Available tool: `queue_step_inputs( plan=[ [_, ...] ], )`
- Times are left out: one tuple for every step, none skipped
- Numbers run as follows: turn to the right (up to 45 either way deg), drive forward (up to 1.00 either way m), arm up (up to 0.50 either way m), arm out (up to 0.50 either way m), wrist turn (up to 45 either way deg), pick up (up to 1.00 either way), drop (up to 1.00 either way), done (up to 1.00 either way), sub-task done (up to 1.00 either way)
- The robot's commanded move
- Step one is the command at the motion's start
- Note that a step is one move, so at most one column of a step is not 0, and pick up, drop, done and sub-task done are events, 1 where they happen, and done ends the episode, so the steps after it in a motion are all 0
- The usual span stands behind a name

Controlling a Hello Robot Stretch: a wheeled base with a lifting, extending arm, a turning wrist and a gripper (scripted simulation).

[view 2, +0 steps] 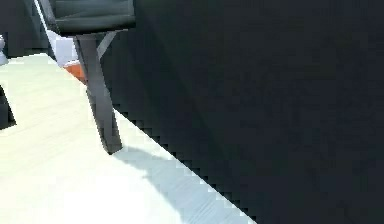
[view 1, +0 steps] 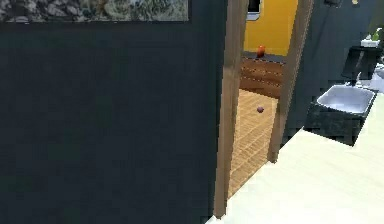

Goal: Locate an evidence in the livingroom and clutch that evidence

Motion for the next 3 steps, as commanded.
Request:
queue_step_inputs(
  plan=[
    [-45.0,0.0,0.0,0.0,0.0,0.0,0.0,0.0,0.0],
    [-45.0,0.0,0.0,0.0,0.0,0.0,0.0,0.0,0.0],
    [-42.0,0.0,0.0,0.0,0.0,0.0,0.0,0.0,0.0]
  ],
)
